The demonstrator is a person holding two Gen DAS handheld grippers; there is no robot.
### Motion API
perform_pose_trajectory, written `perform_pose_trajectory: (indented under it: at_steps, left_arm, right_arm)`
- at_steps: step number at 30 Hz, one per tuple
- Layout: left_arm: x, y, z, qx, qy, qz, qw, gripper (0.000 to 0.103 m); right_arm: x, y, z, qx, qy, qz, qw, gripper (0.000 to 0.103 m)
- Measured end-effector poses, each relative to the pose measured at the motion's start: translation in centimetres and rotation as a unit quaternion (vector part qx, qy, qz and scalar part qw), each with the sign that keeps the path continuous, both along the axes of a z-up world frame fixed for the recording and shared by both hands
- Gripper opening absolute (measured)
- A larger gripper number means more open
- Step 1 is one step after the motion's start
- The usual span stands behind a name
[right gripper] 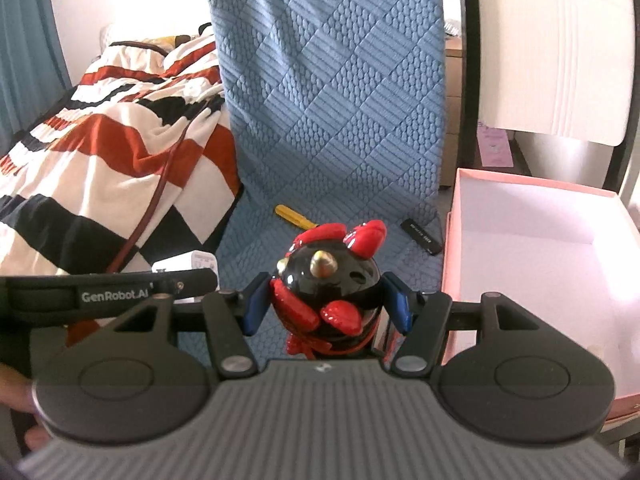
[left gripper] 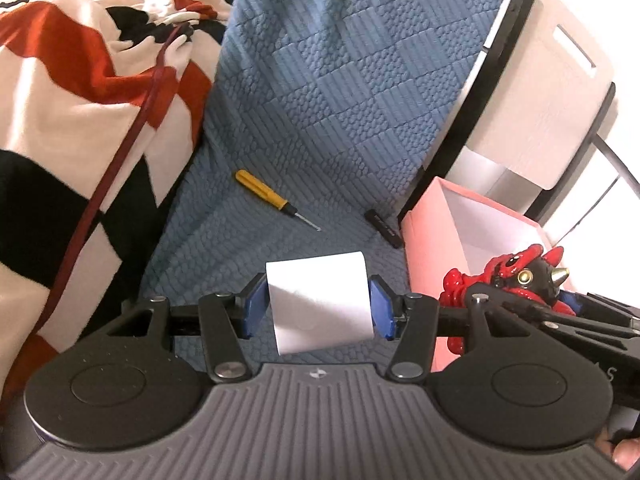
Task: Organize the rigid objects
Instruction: 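Carry the red figure and white plug over the pink box with both grippers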
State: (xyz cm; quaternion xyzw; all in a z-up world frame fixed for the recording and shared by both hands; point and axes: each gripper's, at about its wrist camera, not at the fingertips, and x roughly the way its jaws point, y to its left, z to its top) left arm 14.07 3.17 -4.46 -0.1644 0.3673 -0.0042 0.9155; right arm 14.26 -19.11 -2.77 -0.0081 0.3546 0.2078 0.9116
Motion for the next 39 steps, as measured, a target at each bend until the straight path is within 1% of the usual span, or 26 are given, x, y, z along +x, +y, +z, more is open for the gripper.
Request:
perform_pose_trajectory:
  at_steps: [6,14,17,21,26,32,36,37,39]
  left_arm:
    - [0.6,-2.4,1.0,-0.009,-0.011,-0.024,0.9996,0.059]
    - [1.3,-7.9,2.0,-0.015,-0.027,-0.072,0.9969,0.059]
    - [1.6,-9.9,1.8,-0.012,-0.024,-0.096,0.995,0.059]
    - [2.1,-12.6,1.3,-0.023,-0.017,-0.123,0.992,0.059]
    - [3.2,-16.0,1.0,-0.02,-0.011,-0.152,0.9882,0.059]
    - [6.6,-19.4,1.0,-0.009,-0.003,-0.171,0.9852,0.059]
    - [9.8,-21.1,0.2,-0.006,0.006,-0.182,0.9833,0.059]
    - [10.9,-21.4,-0.2,-0.011,0.012,-0.186,0.9824,0.059]
    - [13.4,-22.1,-1.5,-0.015,0.042,-0.188,0.9811,0.059]
  right_arm:
    - [-0.3,-2.3,1.0,-0.001,-0.008,-0.021,1.0,0.063]
    - [-1.2,-6.6,1.9,0.001,-0.016,-0.058,0.998,0.063]
    - [-1.7,-8.8,1.9,0.001,-0.013,-0.079,0.997,0.063]
    - [-2.1,-11.6,1.7,-0.002,-0.011,-0.108,0.994,0.063]
    - [-1.9,-14.6,1.4,-0.005,-0.01,-0.133,0.991,0.063]
    - [0.1,-17.6,0.7,-0.001,0.002,-0.147,0.989,0.063]
    - [2.2,-19.2,0.3,0.0,0.012,-0.156,0.988,0.063]
    - [2.9,-19.6,0.1,0.0,0.019,-0.159,0.987,0.063]
    - [4.3,-20.4,-0.6,0.002,0.034,-0.165,0.986,0.063]
